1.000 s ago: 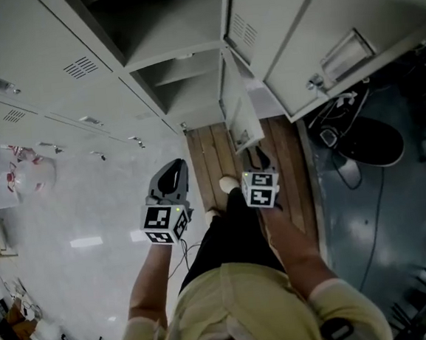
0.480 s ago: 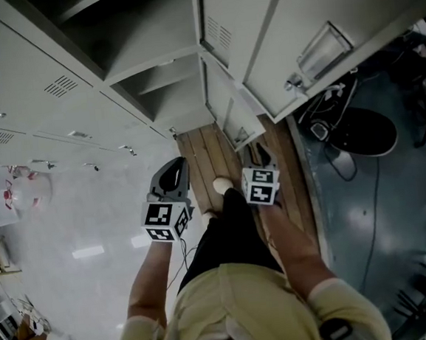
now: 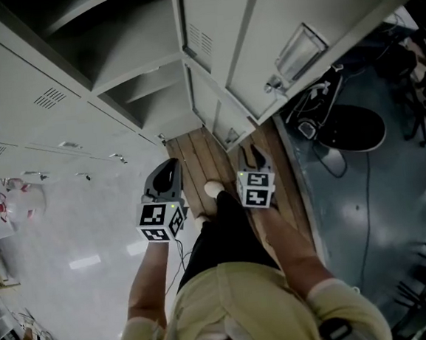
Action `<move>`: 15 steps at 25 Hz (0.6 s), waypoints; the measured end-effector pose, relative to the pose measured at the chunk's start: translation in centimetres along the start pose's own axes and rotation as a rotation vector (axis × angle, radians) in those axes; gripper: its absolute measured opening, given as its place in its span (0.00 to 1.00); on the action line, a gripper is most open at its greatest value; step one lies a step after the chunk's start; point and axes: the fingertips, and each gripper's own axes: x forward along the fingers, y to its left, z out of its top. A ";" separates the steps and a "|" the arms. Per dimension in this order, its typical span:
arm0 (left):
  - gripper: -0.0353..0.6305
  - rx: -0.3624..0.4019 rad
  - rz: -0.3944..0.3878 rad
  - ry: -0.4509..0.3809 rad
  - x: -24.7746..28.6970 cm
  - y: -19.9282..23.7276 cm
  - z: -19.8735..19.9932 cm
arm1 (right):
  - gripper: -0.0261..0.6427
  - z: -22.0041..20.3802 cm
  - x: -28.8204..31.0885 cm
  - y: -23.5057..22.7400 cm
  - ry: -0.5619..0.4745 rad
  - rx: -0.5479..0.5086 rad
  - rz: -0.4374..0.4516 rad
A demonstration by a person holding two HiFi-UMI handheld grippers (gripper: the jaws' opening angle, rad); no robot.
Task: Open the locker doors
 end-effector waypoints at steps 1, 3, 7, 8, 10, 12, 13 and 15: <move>0.06 -0.002 0.000 -0.001 0.0 -0.1 0.1 | 0.21 0.1 -0.3 0.0 -0.002 -0.001 0.002; 0.06 -0.004 -0.002 -0.006 -0.1 -0.2 0.4 | 0.21 0.4 -0.8 -0.1 -0.007 -0.002 0.004; 0.06 -0.004 -0.014 -0.019 -0.3 -0.5 1.3 | 0.21 1.7 -2.4 0.0 -0.032 0.000 0.010; 0.06 -0.003 -0.015 -0.022 -0.4 -0.6 1.6 | 0.21 2.1 -2.7 0.1 -0.042 -0.003 0.014; 0.06 -0.005 -0.015 -0.025 -0.6 -0.6 1.9 | 0.21 3.0 -3.5 0.4 -0.061 -0.011 0.023; 0.06 -0.007 -0.016 -0.018 -0.8 -0.7 2.1 | 0.21 3.7 -4.3 0.6 -0.076 -0.015 0.028; 0.06 -0.008 -0.017 -0.015 -0.9 -0.7 2.1 | 0.21 4.0 -4.7 0.6 -0.082 -0.013 0.030; 0.06 -0.010 -0.013 -0.014 -1.2 -0.5 2.4 | 0.21 4.7 -5.5 1.0 -0.096 -0.009 0.038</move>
